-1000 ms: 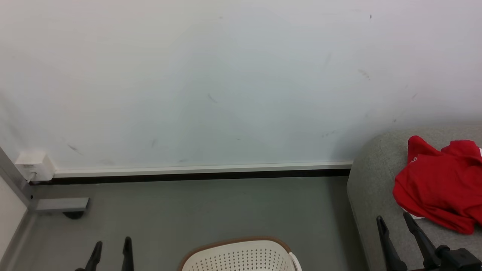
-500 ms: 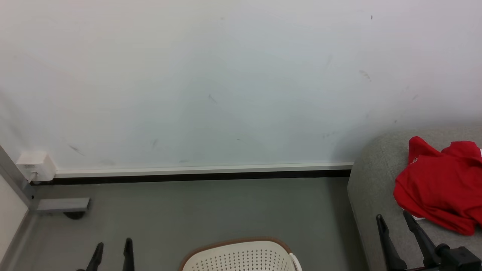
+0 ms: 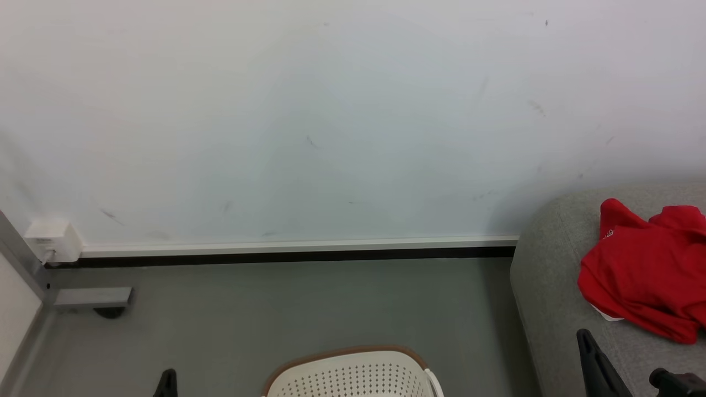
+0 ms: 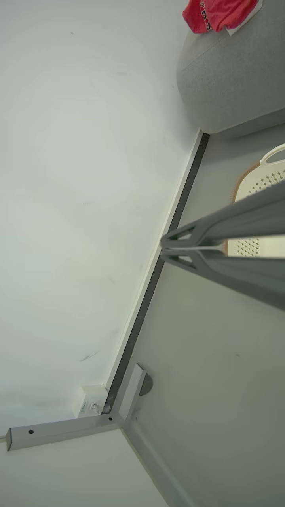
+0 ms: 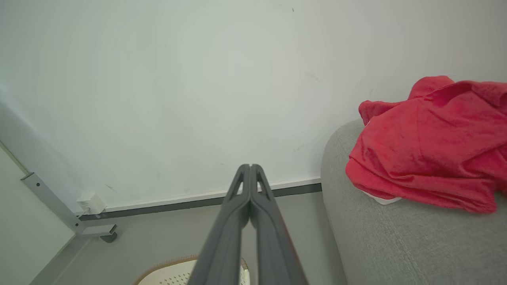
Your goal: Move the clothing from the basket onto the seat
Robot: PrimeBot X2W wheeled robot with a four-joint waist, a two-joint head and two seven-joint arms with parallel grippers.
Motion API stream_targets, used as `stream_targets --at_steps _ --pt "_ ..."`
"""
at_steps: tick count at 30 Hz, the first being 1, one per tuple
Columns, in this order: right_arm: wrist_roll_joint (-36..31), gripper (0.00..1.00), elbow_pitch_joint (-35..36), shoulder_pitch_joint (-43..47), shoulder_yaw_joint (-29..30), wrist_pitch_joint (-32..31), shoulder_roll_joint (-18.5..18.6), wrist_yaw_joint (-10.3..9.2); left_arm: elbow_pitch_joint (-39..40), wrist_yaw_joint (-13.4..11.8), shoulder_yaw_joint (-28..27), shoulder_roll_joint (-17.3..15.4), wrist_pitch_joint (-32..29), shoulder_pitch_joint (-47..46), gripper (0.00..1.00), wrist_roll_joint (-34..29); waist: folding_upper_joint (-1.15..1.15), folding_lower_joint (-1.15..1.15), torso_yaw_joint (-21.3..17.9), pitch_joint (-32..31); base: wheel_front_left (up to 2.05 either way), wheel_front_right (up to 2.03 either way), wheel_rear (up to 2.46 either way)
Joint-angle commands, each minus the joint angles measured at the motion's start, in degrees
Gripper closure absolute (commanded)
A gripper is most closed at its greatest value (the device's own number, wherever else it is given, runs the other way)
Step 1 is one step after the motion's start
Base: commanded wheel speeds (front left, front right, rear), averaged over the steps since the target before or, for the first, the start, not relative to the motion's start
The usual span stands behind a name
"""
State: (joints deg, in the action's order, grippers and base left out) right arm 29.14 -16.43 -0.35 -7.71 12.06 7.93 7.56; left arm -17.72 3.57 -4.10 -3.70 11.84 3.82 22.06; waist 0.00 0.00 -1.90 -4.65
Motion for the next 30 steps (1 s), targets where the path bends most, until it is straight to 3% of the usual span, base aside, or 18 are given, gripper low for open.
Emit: stream_targets --at_steps 1,30 --pt "2.4 1.00 1.0 -1.6 0.8 -0.5 0.1 -0.01 1.1 0.3 -0.3 -0.2 -0.5 -1.8 1.00 2.5 0.00 0.00 0.0 0.1 0.00 0.00 0.00" --pt "24.8 1.00 1.5 -3.6 5.8 -7.2 -1.7 -0.04 2.3 1.7 -0.9 0.1 -6.9 -5.0 1.00 27.6 0.00 0.00 0.5 1.2 0.00 0.00 0.00"
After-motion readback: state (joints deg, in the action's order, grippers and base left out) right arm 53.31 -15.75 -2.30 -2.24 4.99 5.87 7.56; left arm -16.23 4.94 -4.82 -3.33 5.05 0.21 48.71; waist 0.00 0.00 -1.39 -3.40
